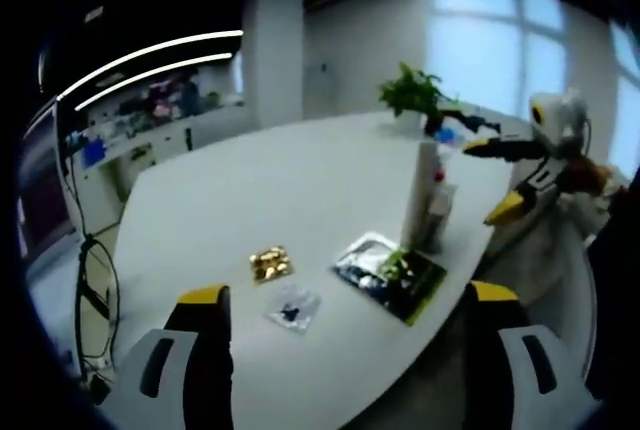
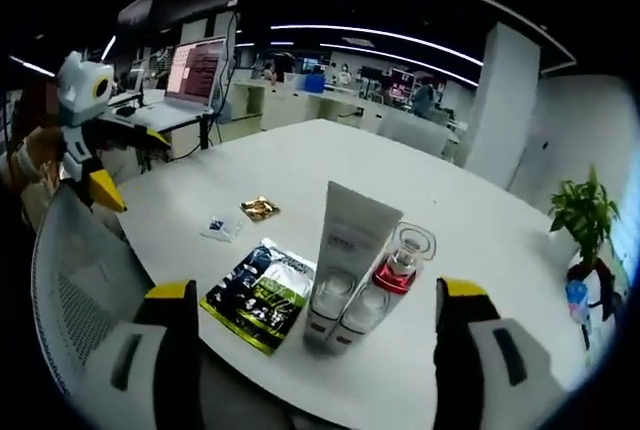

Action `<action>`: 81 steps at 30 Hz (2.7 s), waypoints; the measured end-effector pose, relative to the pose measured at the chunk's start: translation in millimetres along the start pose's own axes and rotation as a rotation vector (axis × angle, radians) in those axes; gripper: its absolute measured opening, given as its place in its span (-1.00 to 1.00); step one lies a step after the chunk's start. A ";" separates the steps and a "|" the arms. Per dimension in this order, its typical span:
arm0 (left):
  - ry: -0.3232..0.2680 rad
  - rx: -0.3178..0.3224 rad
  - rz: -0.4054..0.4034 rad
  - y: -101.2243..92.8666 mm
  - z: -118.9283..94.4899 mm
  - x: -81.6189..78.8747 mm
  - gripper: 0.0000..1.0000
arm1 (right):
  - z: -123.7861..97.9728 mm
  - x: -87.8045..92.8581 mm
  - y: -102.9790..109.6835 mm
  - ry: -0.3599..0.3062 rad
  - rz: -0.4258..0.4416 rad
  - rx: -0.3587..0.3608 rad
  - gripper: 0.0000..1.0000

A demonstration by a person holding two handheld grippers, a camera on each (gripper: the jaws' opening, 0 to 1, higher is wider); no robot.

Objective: Arrange the skincare products in the storage area until every visible bottle or jar stands upright without overlapping.

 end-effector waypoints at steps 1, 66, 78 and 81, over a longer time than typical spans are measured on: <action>0.005 -0.004 -0.001 0.5 -0.8 1.0 0.89 | 0.2 1.5 -0.3 0.007 0.000 -0.002 0.99; 0.369 0.164 0.153 32.3 75.4 50.4 0.95 | -13.6 40.6 -9.6 0.013 0.087 0.015 0.93; 0.443 0.198 0.198 46.4 96.2 66.9 0.94 | -13.4 41.6 -8.5 0.032 0.082 0.008 0.99; 0.452 0.216 0.193 48.1 101.2 69.3 0.91 | -13.5 43.2 -9.3 0.046 0.095 0.011 0.99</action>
Point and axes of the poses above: the point that each gripper's makers call its tool centre point, and the gripper's own axes: z roughly forward along the fingers, y roughly to its left, x roughly out of its underside, the point moved 7 cm from there along -z, roughly backward along the fingers, and after that the axes turned 13 degrees about -y, right-handed, at the moved point
